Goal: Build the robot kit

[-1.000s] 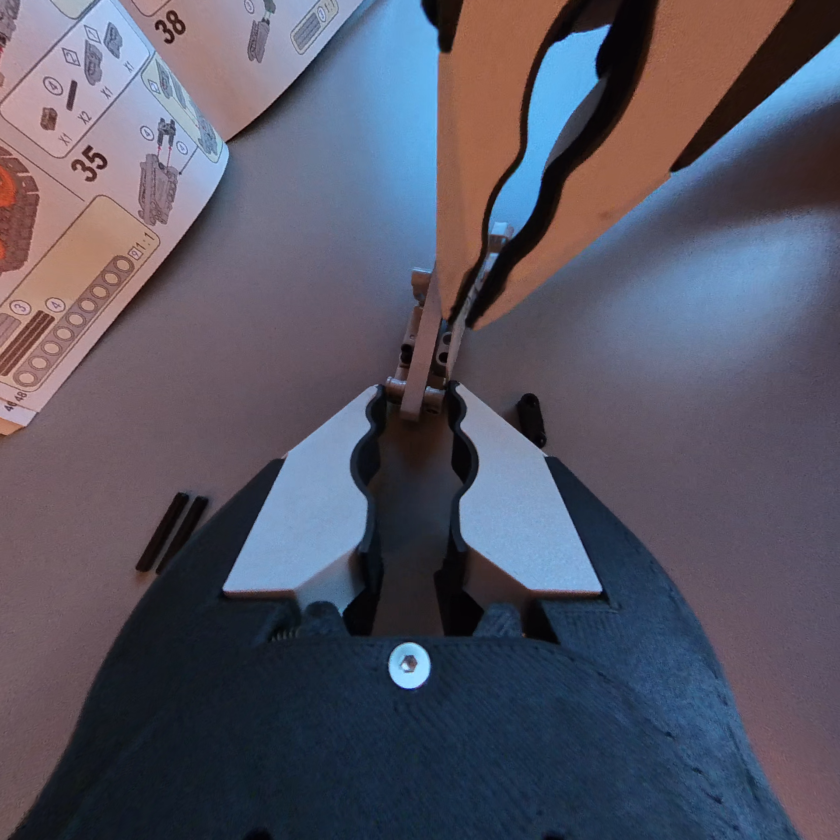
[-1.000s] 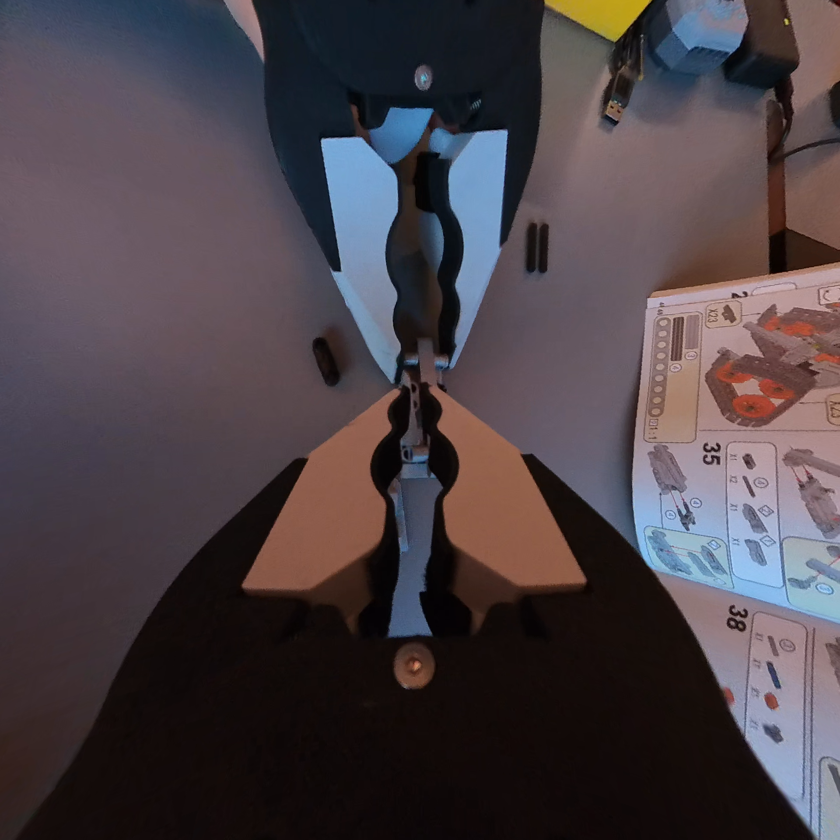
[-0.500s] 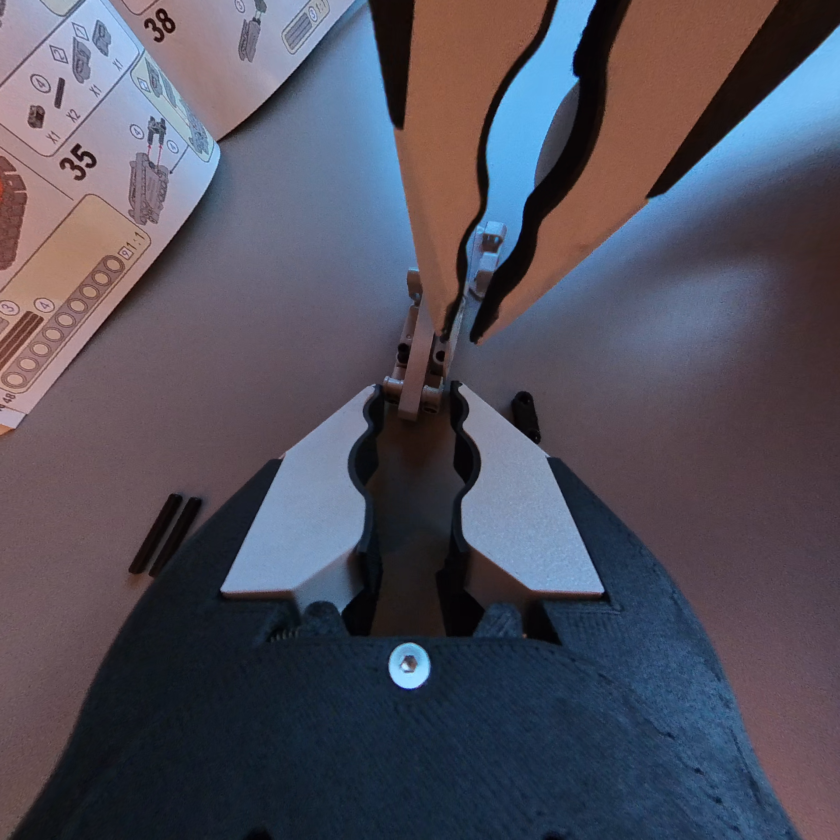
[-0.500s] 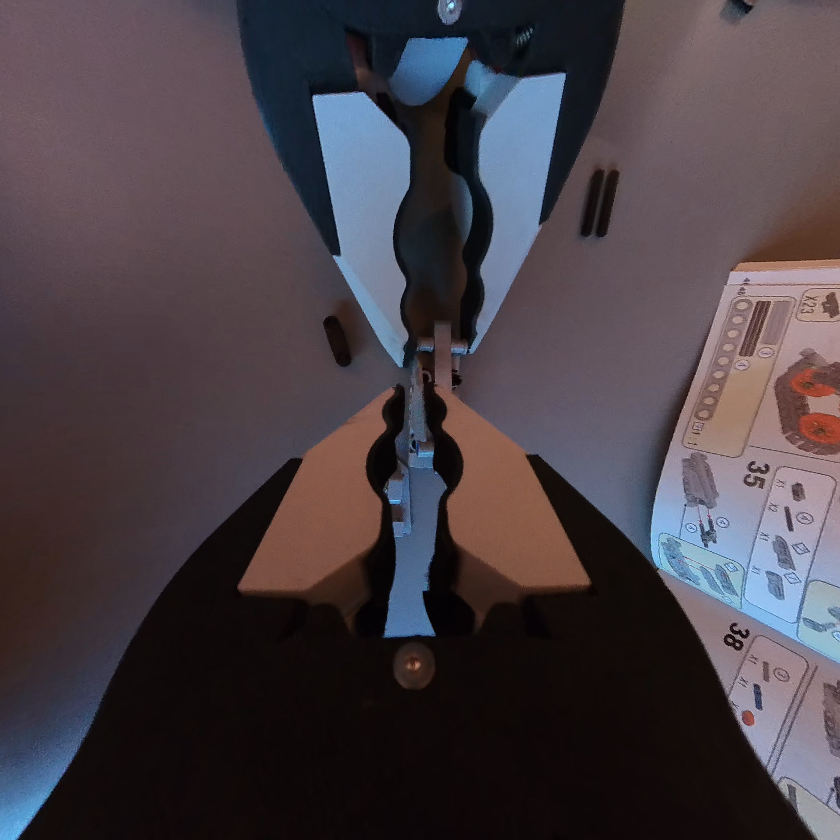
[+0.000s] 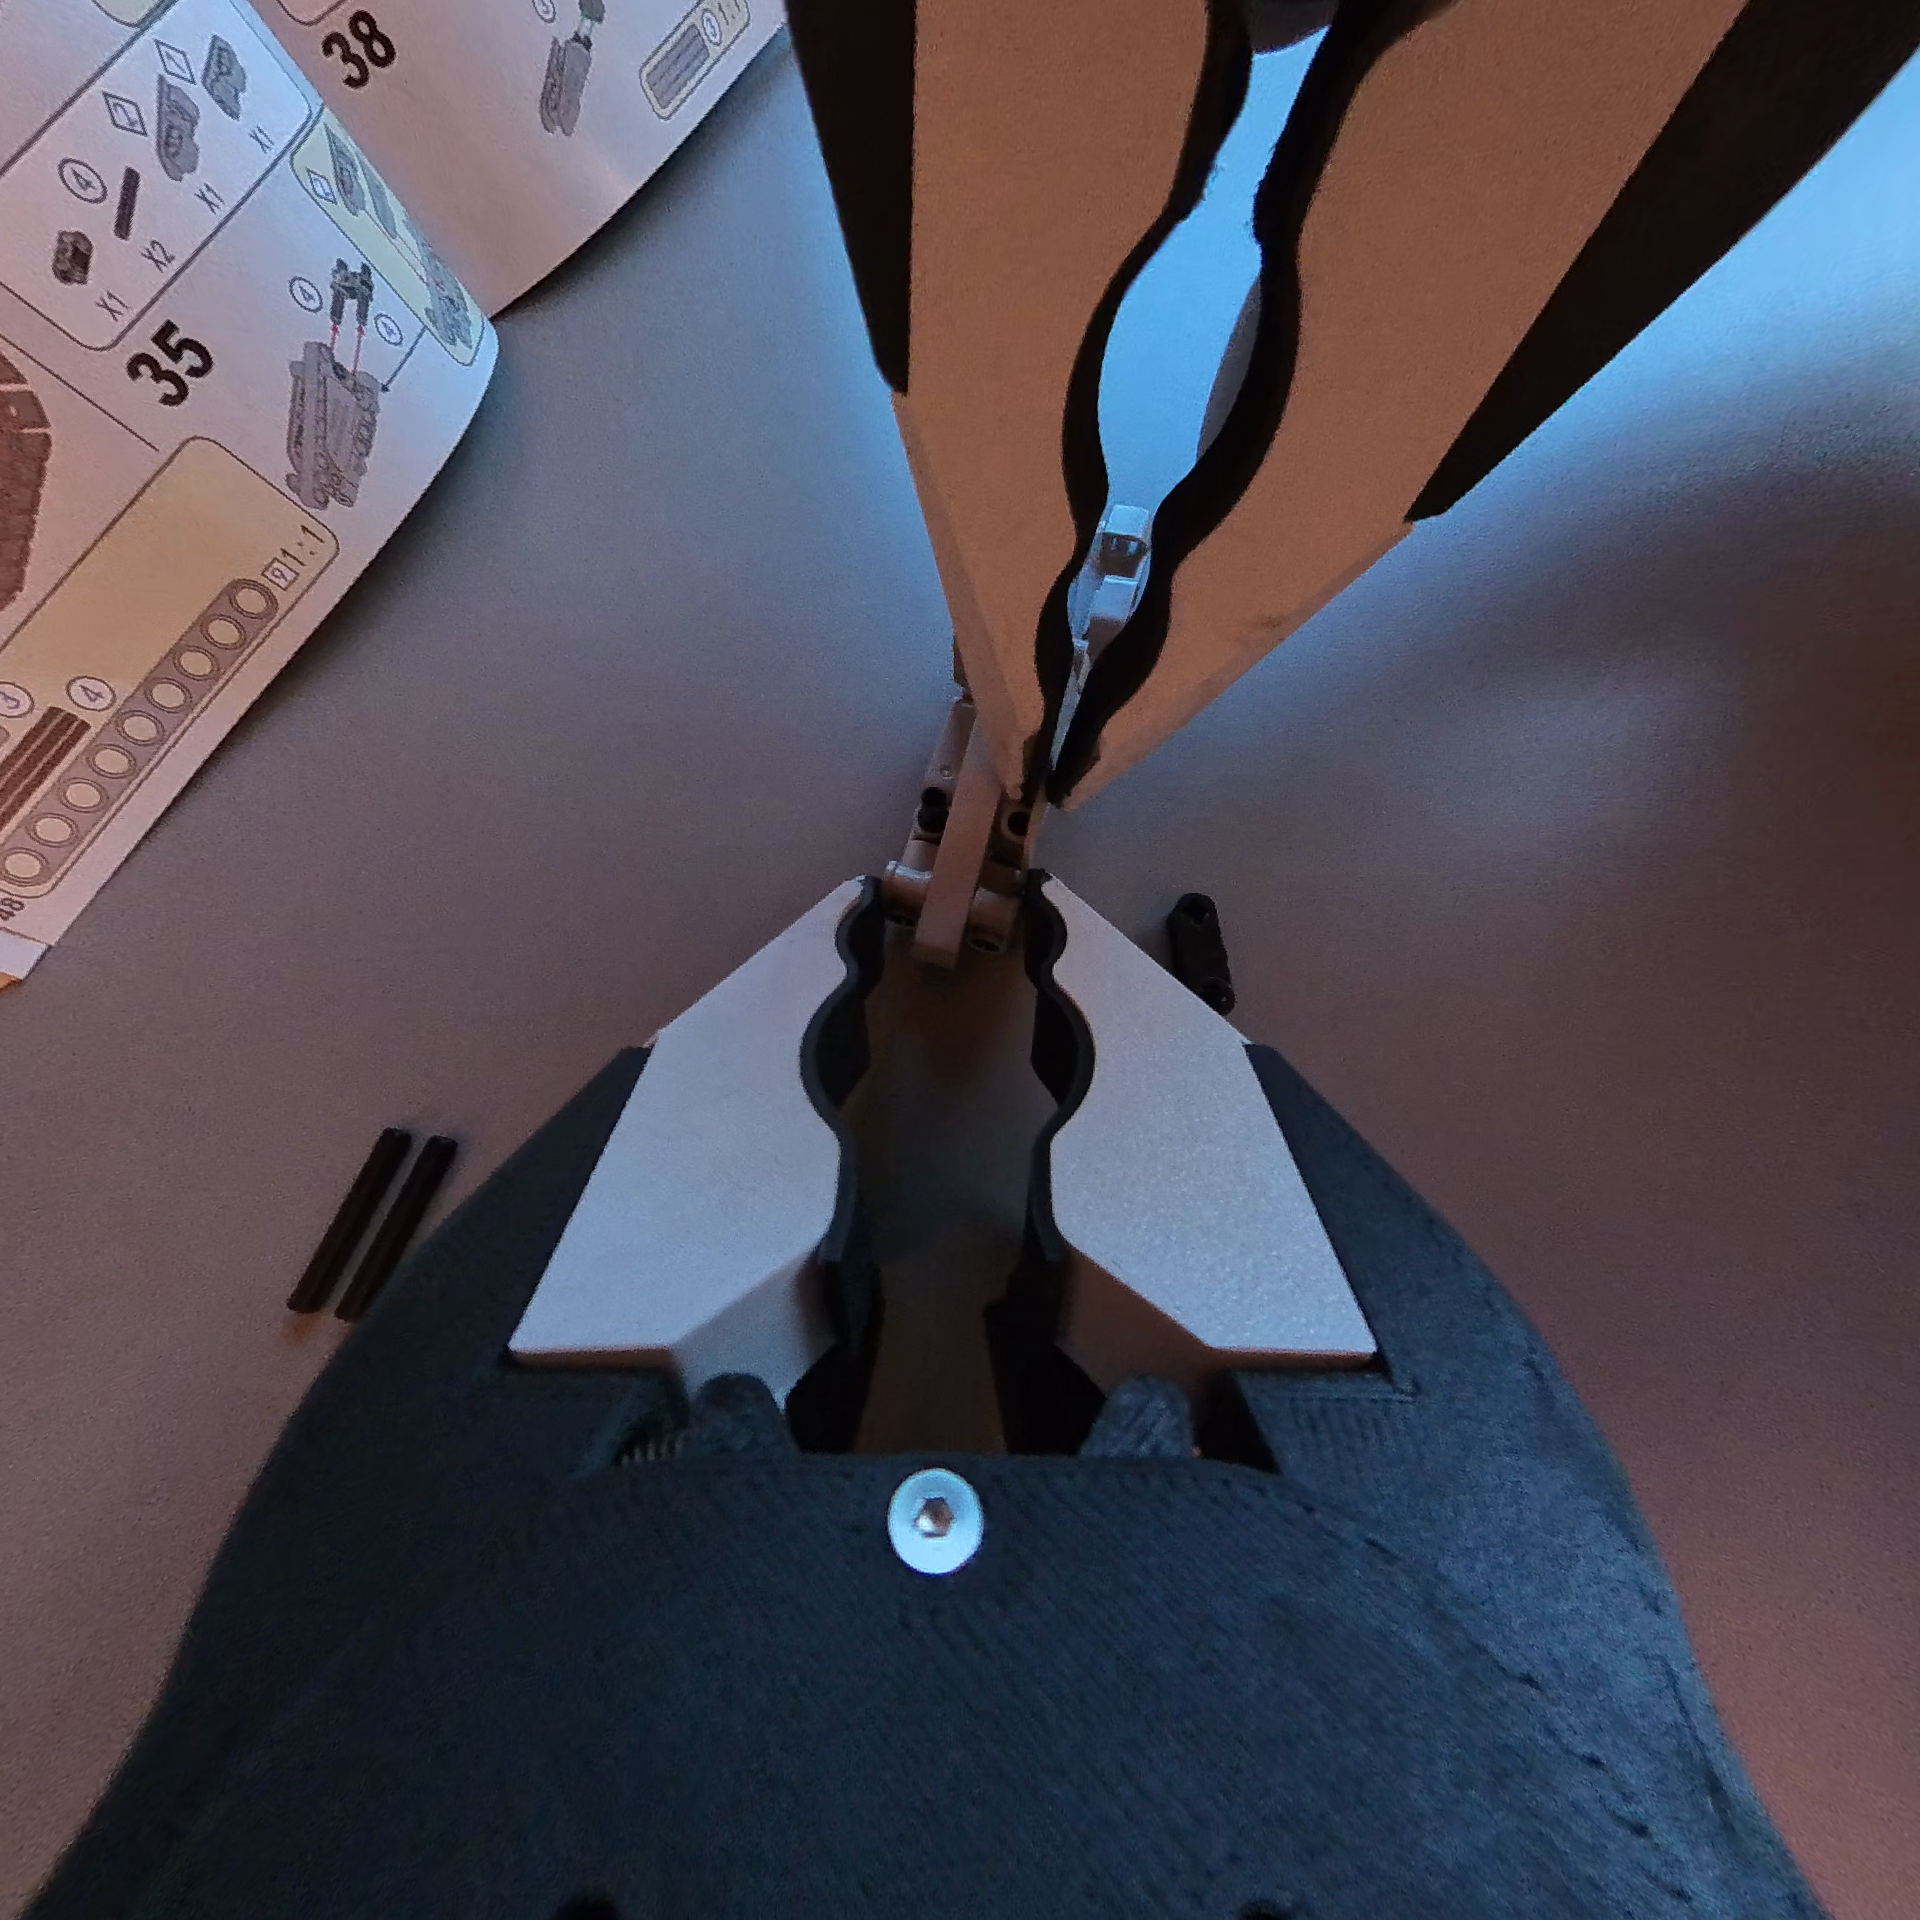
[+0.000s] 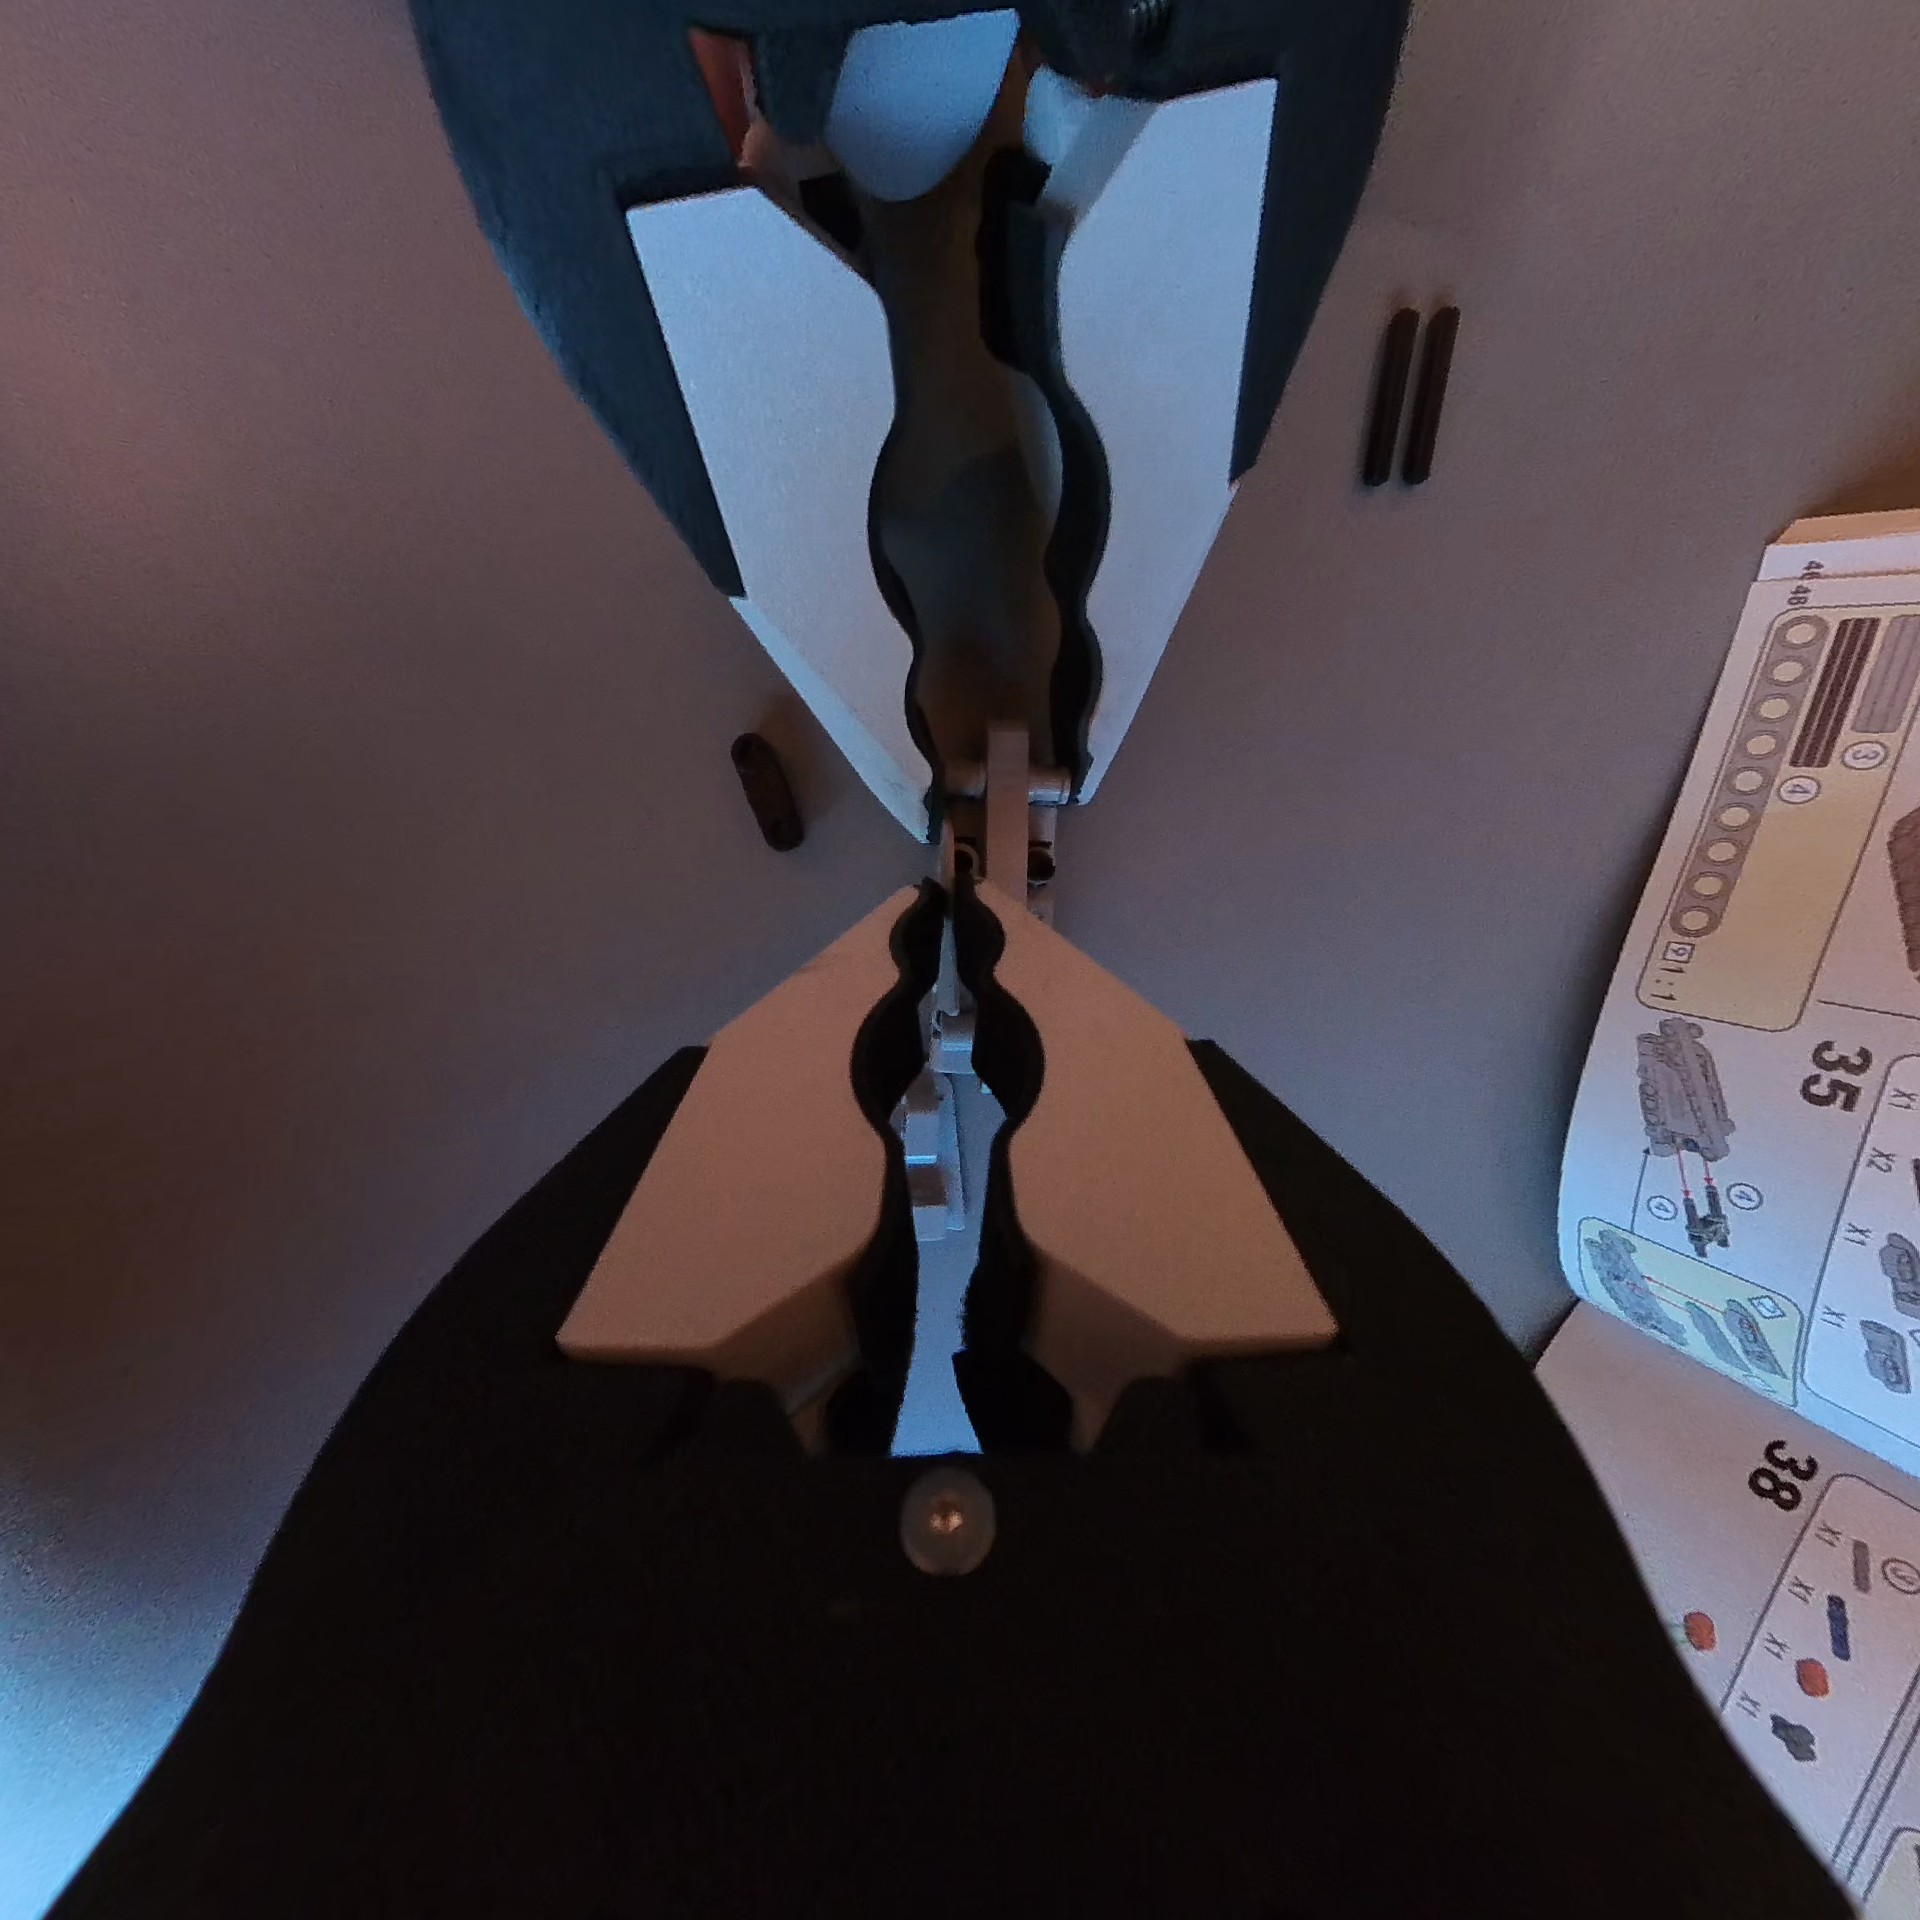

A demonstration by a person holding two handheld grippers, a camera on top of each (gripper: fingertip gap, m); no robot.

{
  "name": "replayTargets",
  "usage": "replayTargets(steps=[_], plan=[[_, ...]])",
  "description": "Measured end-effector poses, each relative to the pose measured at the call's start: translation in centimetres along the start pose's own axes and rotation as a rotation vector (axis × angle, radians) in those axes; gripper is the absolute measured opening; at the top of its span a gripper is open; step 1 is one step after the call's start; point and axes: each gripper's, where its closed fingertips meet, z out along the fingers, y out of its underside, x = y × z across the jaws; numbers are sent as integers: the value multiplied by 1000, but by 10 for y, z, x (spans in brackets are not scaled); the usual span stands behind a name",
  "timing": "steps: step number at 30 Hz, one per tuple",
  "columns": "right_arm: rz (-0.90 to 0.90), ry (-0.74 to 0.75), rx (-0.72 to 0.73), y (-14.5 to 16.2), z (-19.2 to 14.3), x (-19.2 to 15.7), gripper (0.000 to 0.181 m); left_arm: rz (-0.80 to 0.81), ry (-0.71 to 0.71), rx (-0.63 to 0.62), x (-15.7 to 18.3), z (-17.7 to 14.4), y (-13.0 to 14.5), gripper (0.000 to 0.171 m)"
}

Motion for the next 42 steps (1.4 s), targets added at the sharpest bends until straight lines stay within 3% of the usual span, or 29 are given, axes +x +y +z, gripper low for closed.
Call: replayTargets(steps=[23,29,31,34,39,42], plan=[[29,81,-39,1,2,0,2,-17,4,0,0,0,0,26],[76,53,127,1,-3,2,4,-4,-8,1,0,0,1,25],[108,78,249,-3,-16,6,24,12,-12,1,1,-1,1,24],[137,127,409,-2,-34,13,40,57,-19,5,4,-1,0,24],[89,58,381,13,-12,-6,45,227,-90,29,10,-2,-3,24],[21,144,298,17,-5,-1,26,228,-94,29,11,-2,-4,24]])
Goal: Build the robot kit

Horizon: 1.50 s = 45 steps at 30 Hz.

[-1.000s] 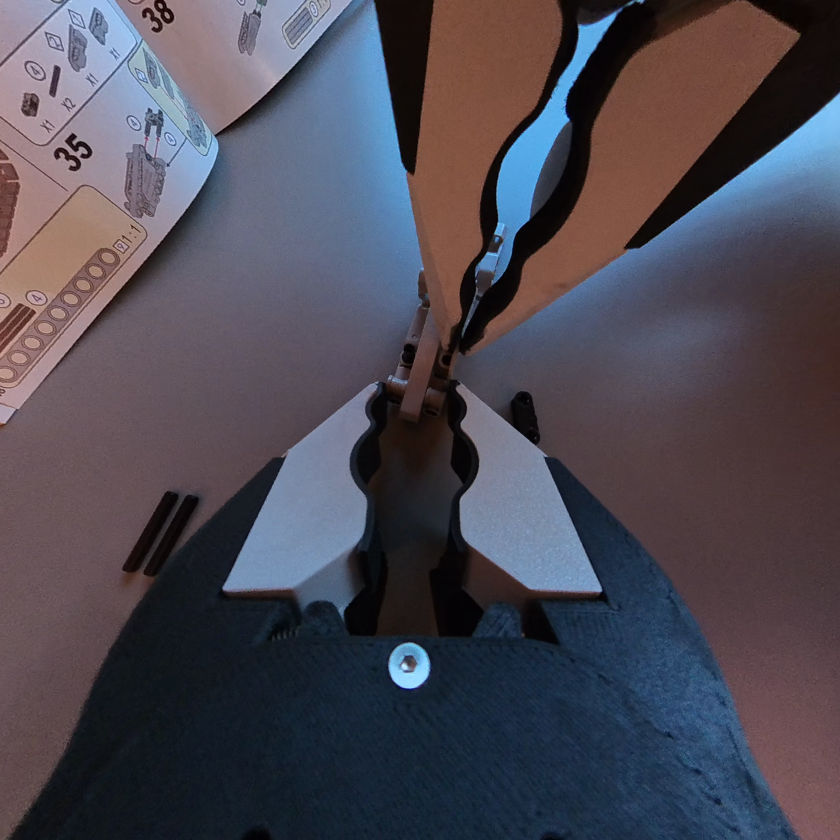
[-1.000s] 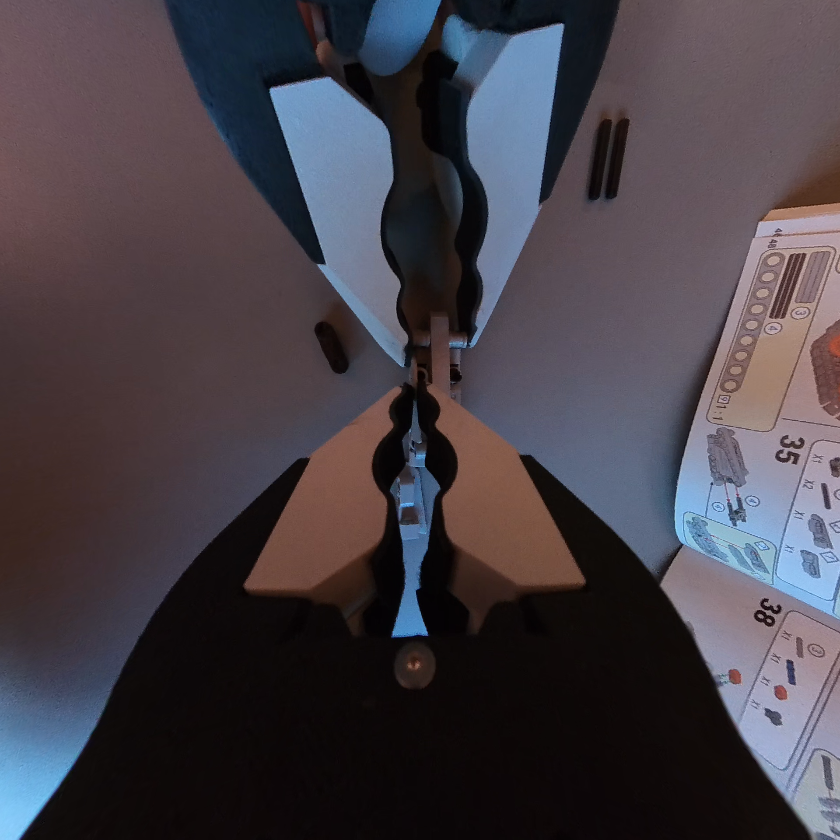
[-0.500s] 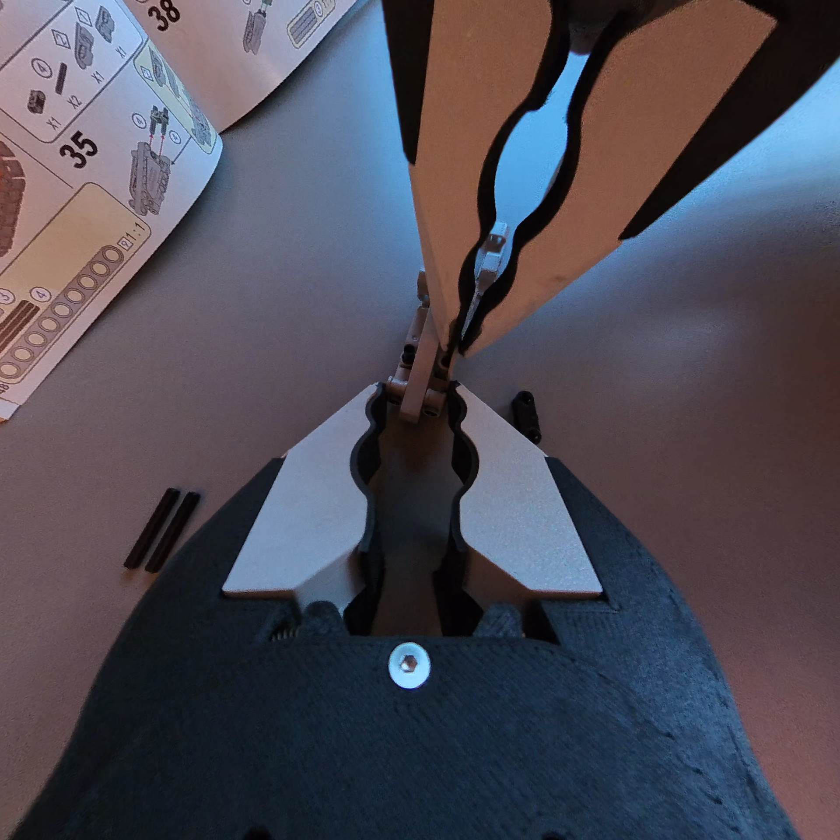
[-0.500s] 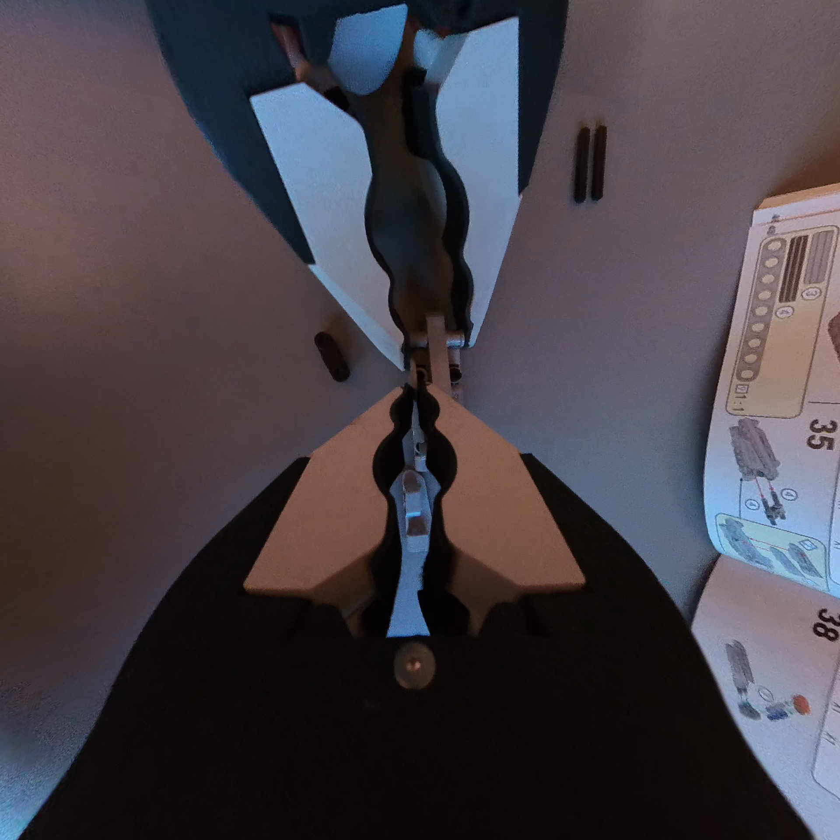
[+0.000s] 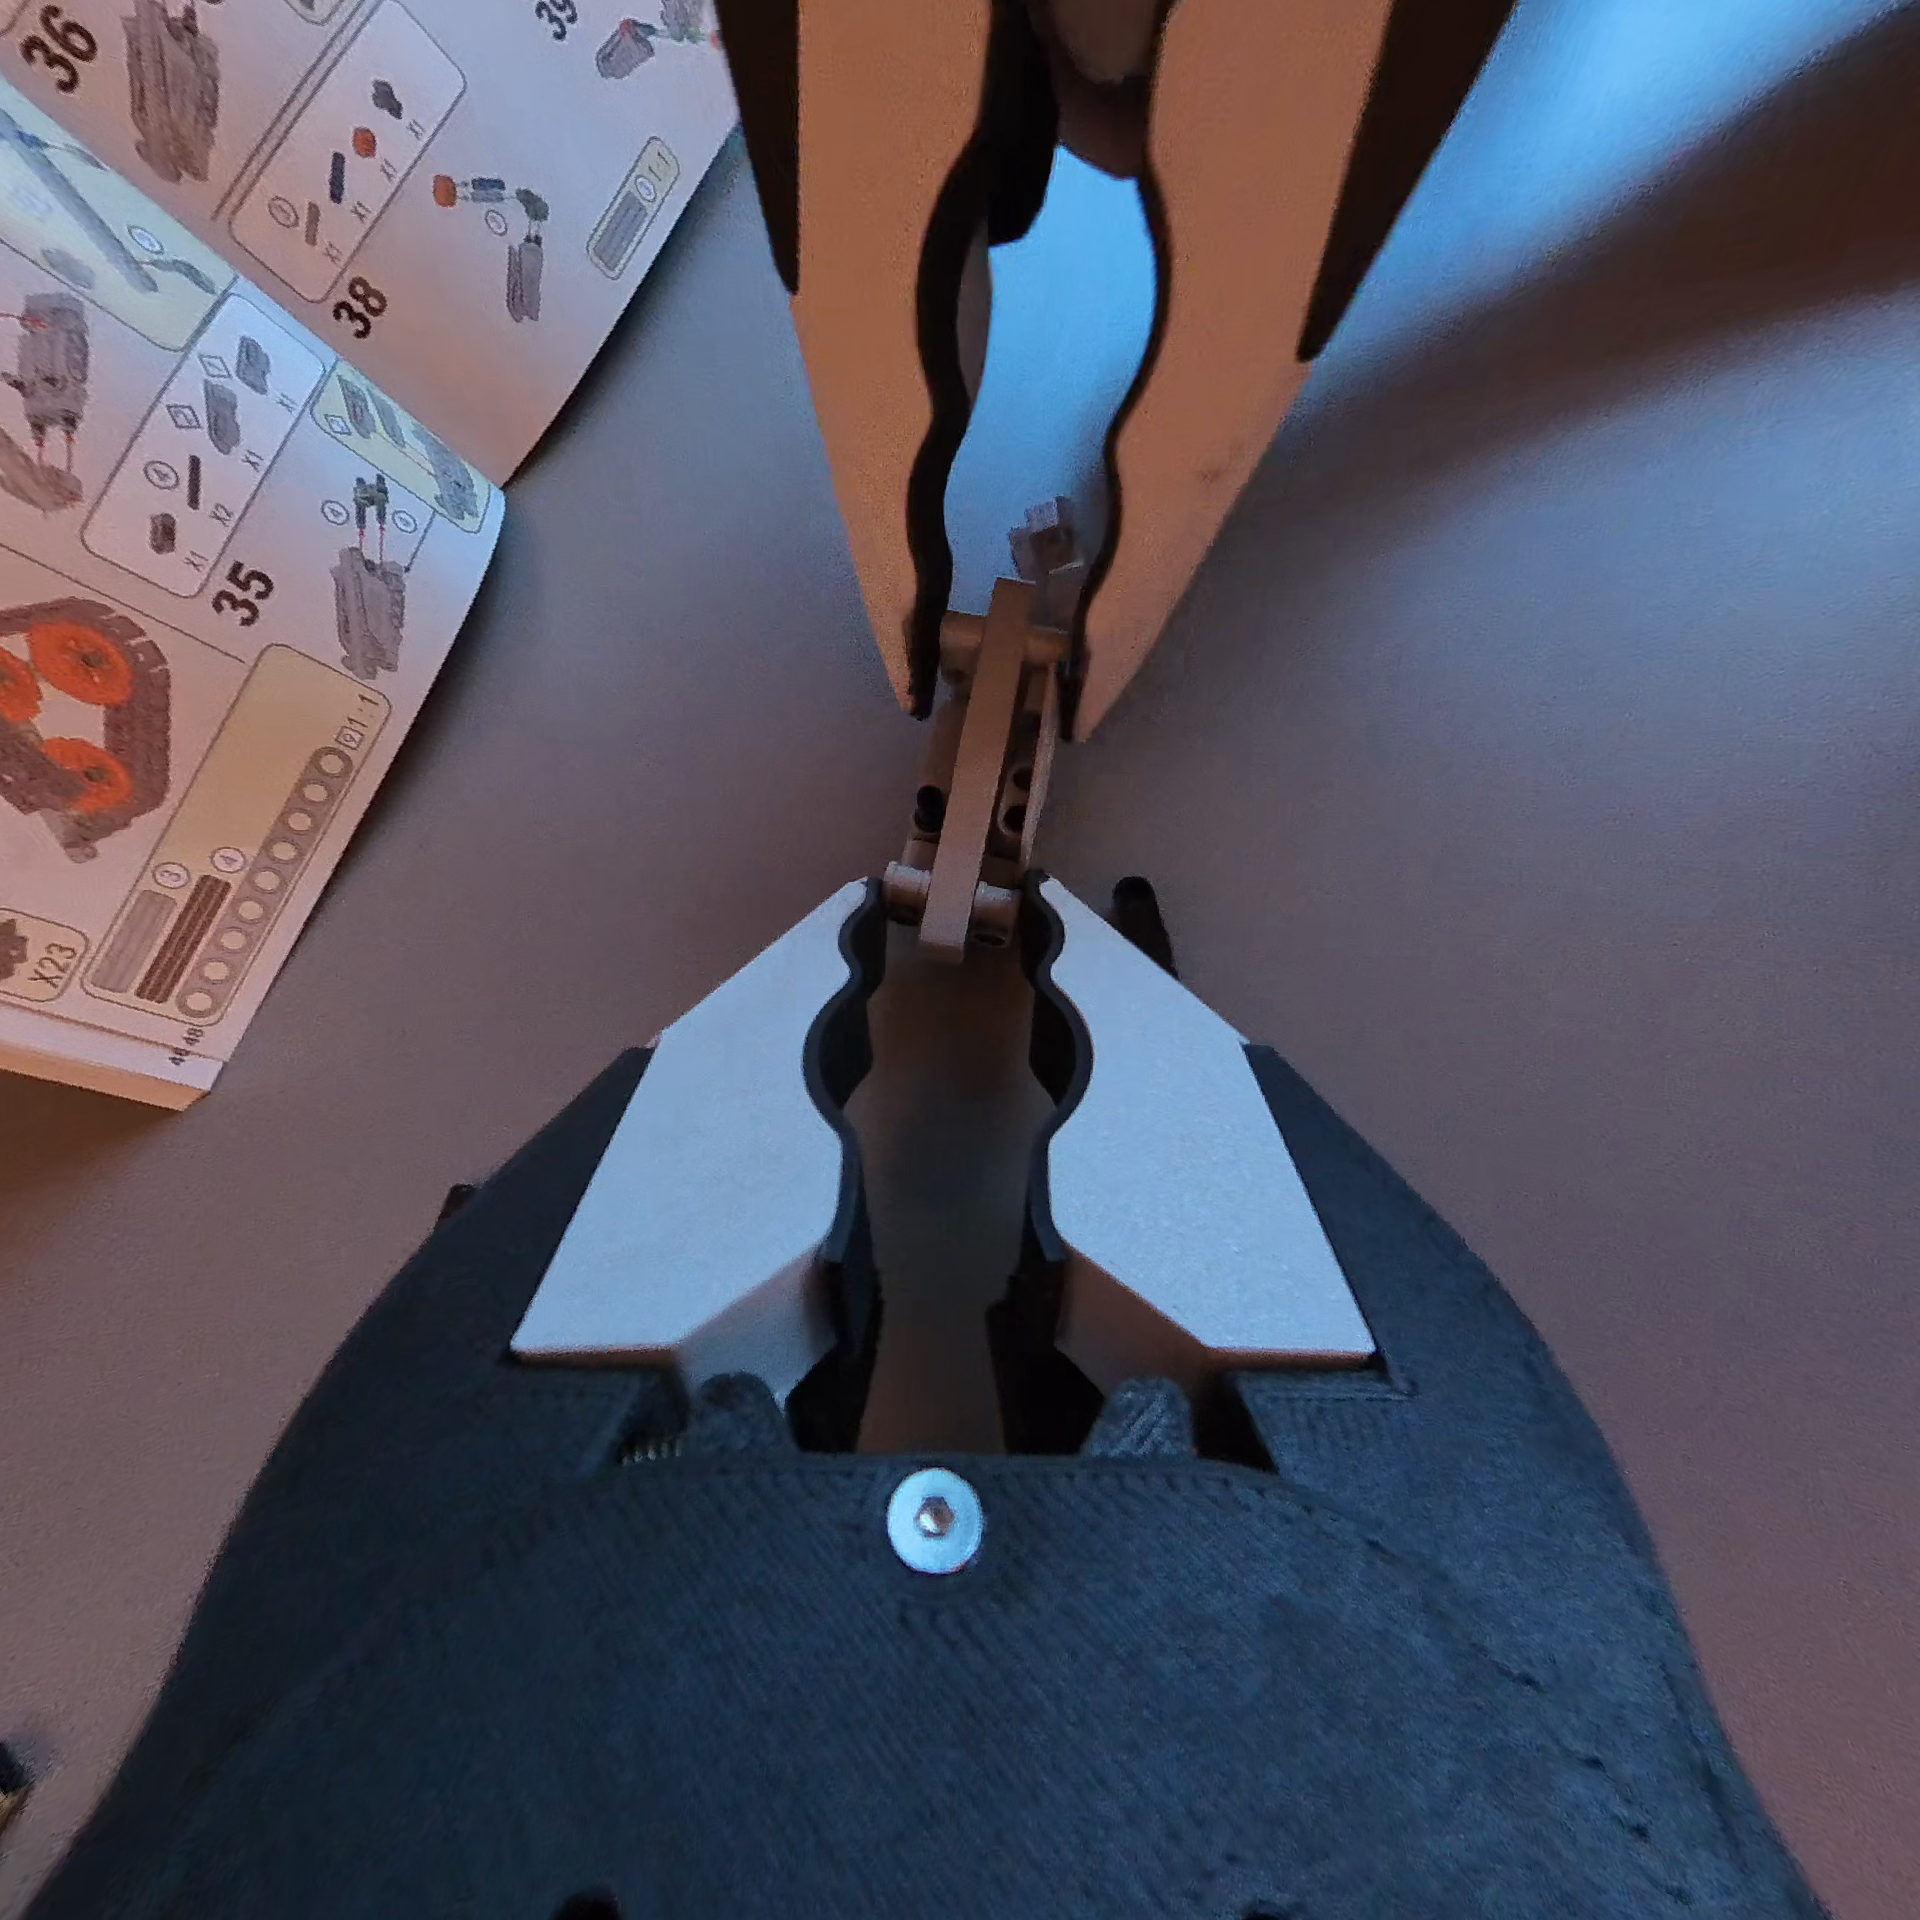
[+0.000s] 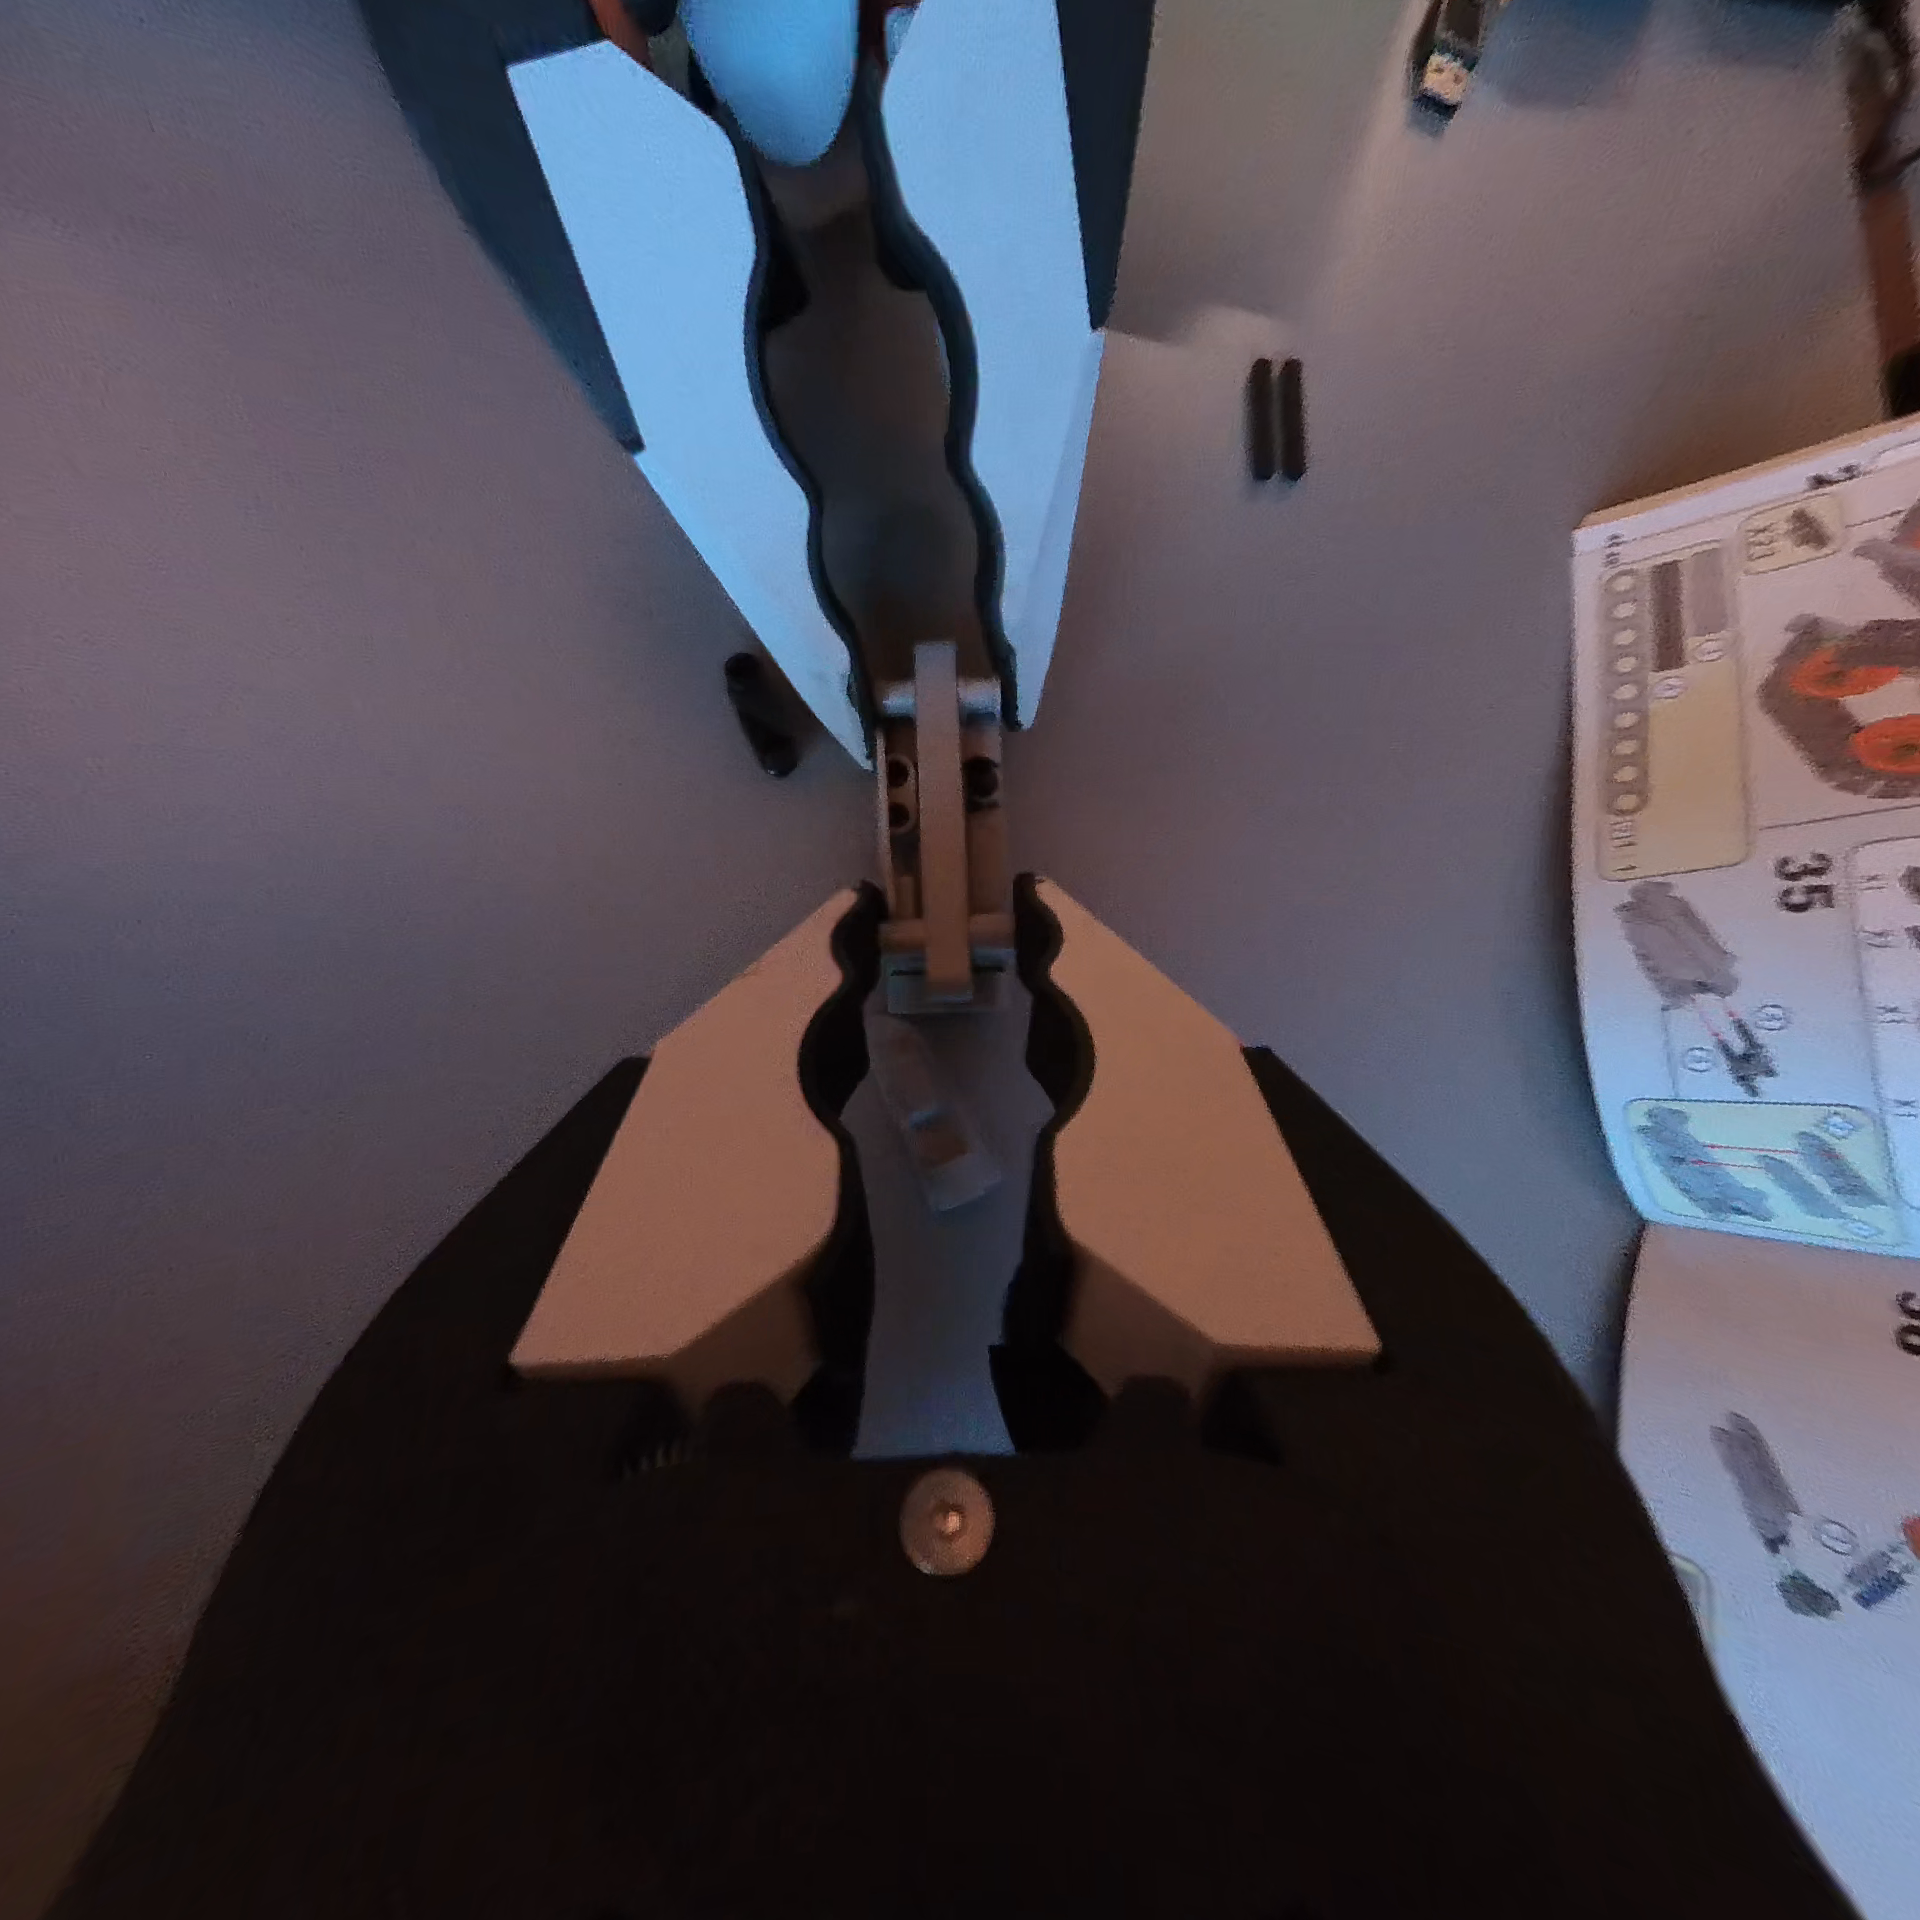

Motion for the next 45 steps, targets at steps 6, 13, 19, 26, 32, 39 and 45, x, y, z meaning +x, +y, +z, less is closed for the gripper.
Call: replayTargets(steps=[6,13,19,26,32,39,45], plan=[[-82,214,92,-24,-13,13,25,-274,114,125,-8,-20,-10,44],[-183,611,157,-65,-46,32,25,-906,477,606,-43,-74,-52,46],[-76,704,238,-85,-53,31,25,-1012,522,790,-48,-80,-76,48],[-32,764,256,-88,-49,36,24,-983,466,728,-41,-68,-75,19],[67,812,285,-92,-46,42,24,-1051,455,814,-52,-72,-75,18],[136,658,306,-90,-29,33,28,-1157,426,851,-67,-74,-61,18],[168,219,234,-30,-70,26,27,-1149,403,723,-66,-65,-46,18]])
